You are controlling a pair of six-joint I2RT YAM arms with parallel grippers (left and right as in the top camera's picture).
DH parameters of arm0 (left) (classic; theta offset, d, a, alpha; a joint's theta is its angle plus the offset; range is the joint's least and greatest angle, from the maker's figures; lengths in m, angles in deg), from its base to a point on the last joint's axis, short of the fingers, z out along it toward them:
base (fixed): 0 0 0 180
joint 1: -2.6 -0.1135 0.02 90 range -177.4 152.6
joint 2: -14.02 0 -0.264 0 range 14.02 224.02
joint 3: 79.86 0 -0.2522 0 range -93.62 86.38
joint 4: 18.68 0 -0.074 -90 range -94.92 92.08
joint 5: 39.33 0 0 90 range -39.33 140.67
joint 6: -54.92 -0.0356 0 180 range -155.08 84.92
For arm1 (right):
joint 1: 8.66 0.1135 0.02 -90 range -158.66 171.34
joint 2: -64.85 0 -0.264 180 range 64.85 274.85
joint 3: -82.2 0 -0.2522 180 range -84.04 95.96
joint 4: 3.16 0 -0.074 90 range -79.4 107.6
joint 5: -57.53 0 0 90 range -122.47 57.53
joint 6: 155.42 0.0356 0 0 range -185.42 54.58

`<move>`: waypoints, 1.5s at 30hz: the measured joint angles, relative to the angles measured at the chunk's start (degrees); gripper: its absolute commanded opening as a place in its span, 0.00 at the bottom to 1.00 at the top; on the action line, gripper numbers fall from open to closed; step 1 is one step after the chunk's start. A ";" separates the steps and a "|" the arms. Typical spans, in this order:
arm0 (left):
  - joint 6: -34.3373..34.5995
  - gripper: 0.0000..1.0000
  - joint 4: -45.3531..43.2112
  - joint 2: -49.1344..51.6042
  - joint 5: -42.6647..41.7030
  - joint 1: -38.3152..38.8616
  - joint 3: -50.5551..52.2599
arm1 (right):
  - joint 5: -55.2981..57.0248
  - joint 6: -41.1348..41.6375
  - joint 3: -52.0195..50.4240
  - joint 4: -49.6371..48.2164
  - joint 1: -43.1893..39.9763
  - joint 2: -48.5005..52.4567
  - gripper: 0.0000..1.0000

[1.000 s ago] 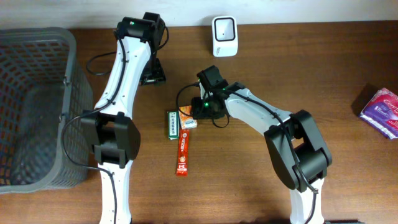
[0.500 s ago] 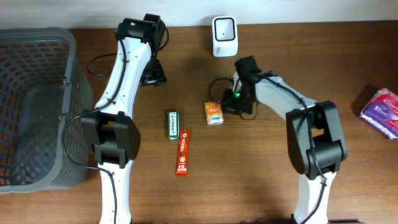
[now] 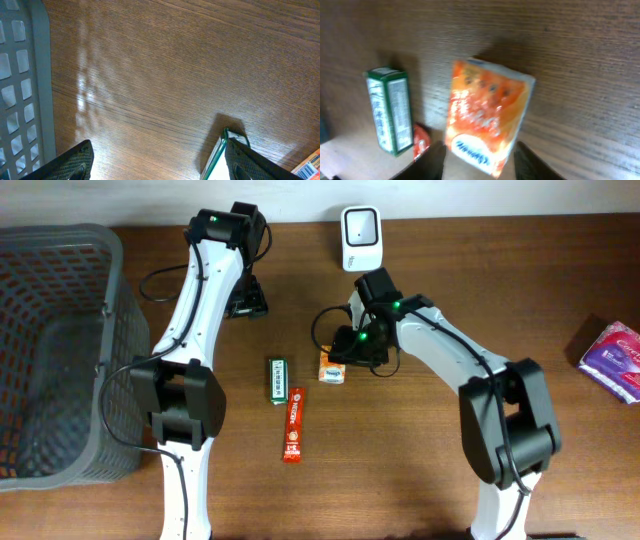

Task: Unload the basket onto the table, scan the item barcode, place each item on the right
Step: 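Lift the orange box up in front of the white scanner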

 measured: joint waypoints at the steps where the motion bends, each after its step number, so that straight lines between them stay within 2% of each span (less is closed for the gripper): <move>1: 0.00 0.82 0.02 -0.02 0.00 0.02 0.00 | 0.02 0.63 0.00 -0.09 -0.07 1.42 0.35; 2: 0.00 0.82 0.02 -0.02 0.00 0.00 0.00 | 0.00 1.42 0.00 -0.22 -0.07 3.39 0.35; 3: 0.00 0.82 0.02 -0.02 0.00 0.00 0.00 | -0.44 1.99 0.00 -0.61 -0.07 4.46 0.29; 6: 0.00 0.82 0.02 -0.02 0.00 0.02 0.00 | -1.07 2.69 0.04 -0.87 -0.11 4.48 0.04; 8: 0.00 0.82 0.00 -0.02 0.00 0.00 0.00 | -1.97 2.60 0.39 -0.72 -0.37 4.48 0.04; 9: 0.00 0.86 0.02 -0.02 0.00 0.00 0.00 | -3.61 1.99 0.57 -0.66 -0.72 4.52 0.04; 11: 0.11 0.88 0.02 0.00 0.00 0.02 0.00 | -15.06 -3.45 1.14 -0.61 -2.97 5.14 0.04; 12: 0.17 0.99 0.00 -0.02 -0.02 0.00 0.00 | -23.74 -7.91 1.31 -0.20 -4.98 5.16 0.04; 15: 0.42 0.99 -0.83 0.00 0.00 0.00 0.00 | -45.00 -18.05 1.73 0.13 -9.20 5.16 0.04; 17: 0.42 0.99 -1.05 -0.02 0.00 0.00 0.00 | -54.21 -20.61 1.90 -2.89 -10.23 5.16 0.04; 21: 0.44 0.99 -2.12 -0.02 -0.50 0.00 0.00 | -60.72 -21.46 1.90 -6.69 -11.78 5.16 0.04; 24: 0.42 0.99 -4.37 -0.02 -1.60 0.02 0.02 | -61.90 -16.61 1.79 -17.53 -12.94 5.16 0.04; 25: 0.44 0.99 -4.37 -0.02 -1.75 0.00 0.07 | -62.10 -12.04 1.95 -26.21 -13.53 5.22 0.04; 26: 0.42 0.99 -4.46 -0.02 -1.77 0.00 0.11 | -62.31 -8.11 2.34 -29.44 -14.21 5.22 0.04; 30: 0.44 0.99 -4.57 -0.02 -1.97 0.00 0.17 | -62.97 7.54 2.16 -53.07 -14.84 5.60 0.04; 32: 0.42 0.99 -4.48 -0.02 -1.99 0.02 0.20 | -63.19 13.73 2.32 -60.24 -14.84 5.60 0.04; 34: 0.44 0.99 -4.48 -0.02 -1.97 0.00 0.20 | -62.99 17.22 2.32 -62.45 -14.84 5.60 0.04; 36: 0.42 0.99 -4.48 -0.02 -1.99 0.00 0.20 | -61.20 20.35 2.32 -62.58 -14.84 5.60 0.04; 40: 0.42 0.99 -4.50 0.00 -1.99 0.00 0.20 | -48.72 24.94 3.21 -60.67 -15.08 5.60 0.04; 44: 0.46 0.99 -4.46 0.00 -2.05 -0.02 0.22 | -28.48 18.86 13.51 -30.91 -16.81 5.70 0.04; 45: 0.44 0.99 -4.48 -0.02 -2.01 -0.04 0.20 | -20.17 15.08 18.40 -17.40 -16.83 5.97 0.04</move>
